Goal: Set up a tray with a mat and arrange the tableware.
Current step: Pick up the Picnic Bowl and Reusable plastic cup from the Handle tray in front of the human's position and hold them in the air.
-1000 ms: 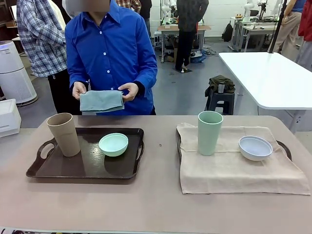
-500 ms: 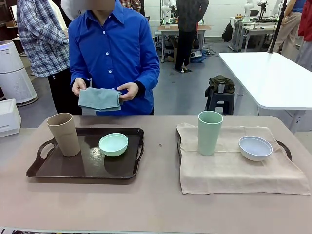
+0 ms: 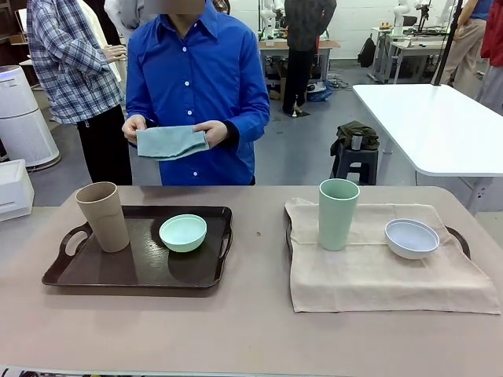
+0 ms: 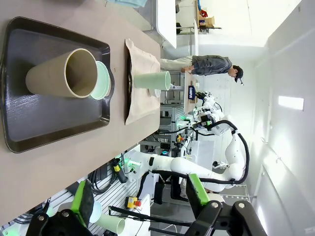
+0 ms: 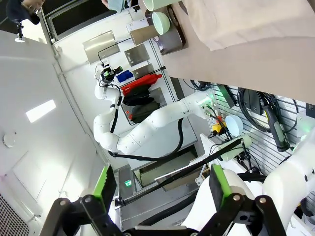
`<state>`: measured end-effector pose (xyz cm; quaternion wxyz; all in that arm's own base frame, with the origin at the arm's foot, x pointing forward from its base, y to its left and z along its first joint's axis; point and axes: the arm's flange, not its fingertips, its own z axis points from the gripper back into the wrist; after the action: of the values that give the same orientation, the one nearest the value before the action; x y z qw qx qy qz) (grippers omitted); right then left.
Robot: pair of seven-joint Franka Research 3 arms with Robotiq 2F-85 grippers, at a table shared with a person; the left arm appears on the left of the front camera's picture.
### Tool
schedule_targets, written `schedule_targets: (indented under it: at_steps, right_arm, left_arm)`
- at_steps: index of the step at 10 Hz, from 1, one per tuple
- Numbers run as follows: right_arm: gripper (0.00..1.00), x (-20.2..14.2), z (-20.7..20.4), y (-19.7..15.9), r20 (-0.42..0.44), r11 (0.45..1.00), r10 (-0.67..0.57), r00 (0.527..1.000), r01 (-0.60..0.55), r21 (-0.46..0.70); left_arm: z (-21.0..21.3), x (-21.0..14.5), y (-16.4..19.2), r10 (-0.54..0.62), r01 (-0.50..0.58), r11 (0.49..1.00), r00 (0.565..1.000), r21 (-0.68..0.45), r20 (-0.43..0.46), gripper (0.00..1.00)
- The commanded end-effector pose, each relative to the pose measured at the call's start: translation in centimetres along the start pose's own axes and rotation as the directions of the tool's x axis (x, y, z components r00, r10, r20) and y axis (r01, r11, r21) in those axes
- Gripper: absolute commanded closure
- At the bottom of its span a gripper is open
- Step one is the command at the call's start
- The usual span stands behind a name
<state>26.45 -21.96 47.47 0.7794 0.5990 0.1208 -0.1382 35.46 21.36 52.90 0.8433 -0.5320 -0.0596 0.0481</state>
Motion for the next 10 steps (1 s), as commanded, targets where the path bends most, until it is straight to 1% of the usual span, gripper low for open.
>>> schedule_targets:
  at_steps: [1,2,3,4,5,6,7,8,9,10]
  right_arm:
    - [0.0,0.5,-0.8,0.9,-0.008,0.999,0.009,1.0,-0.009,-0.041]
    - [0.0,0.9,-2.6,2.3,0.01,0.991,0.037,0.999,-0.035,-0.13]
    - [0.0,1.0,-4.6,4.3,0.018,0.974,0.085,0.996,-0.079,-0.211]
    - [0.0,1.0,-6.3,6.3,0.027,0.958,0.133,0.991,-0.122,-0.261]
    - [0.0,1.0,-8.0,7.8,0.029,0.936,0.172,0.985,-0.155,-0.315]
    - [0.0,1.1,-10.3,9.7,0.017,0.91,0.205,0.979,-0.184,-0.372]
    - [0.0,1.2,-12.8,11.7,0.002,0.87,0.258,0.966,-0.231,-0.435]
    - [0.0,1.2,-15.4,13.4,-0.035,0.834,0.297,0.954,-0.277,-0.476]
    - [0.0,1.0,-18.6,15.5,-0.075,0.795,0.344,0.936,-0.333,-0.508]
    - [0.0,1.2,-20.9,17.8,-0.107,0.767,0.38,0.919,-0.378,-0.519]
  left_arm:
    - [0.0,0.0,0.0,0.0,0.0,1.0,1.0,0.0,0.0,0.0]
    - [-1.1,0.9,-1.0,-0.082,0.078,0.989,0.996,0.126,0.03,0.0]
    - [-1.9,1.3,-2.1,-0.172,0.159,0.955,0.985,0.25,0.031,0.0]
    - [-2.6,1.5,-3.4,-0.255,0.231,0.901,0.967,0.368,0.017,0.0]
    - [-3.0,1.8,-5.0,-0.347,0.307,0.809,0.938,0.501,-0.015,0.0]
    - [-3.8,1.9,-6.3,-0.424,0.393,0.723,0.902,0.568,-0.083,0.0]
    - [-4.6,2.2,-7.5,-0.491,0.465,0.652,0.861,0.598,-0.134,0.0]
    - [-5.2,2.2,-8.6,-0.547,0.525,0.596,0.82,0.608,-0.172,0.0]
    - [-5.5,1.8,-10.1,-0.61,0.611,0.518,0.755,0.598,-0.242,0.0]
    - [-6.1,1.5,-11.5,-0.644,0.682,0.471,0.699,0.559,-0.311,0.0]
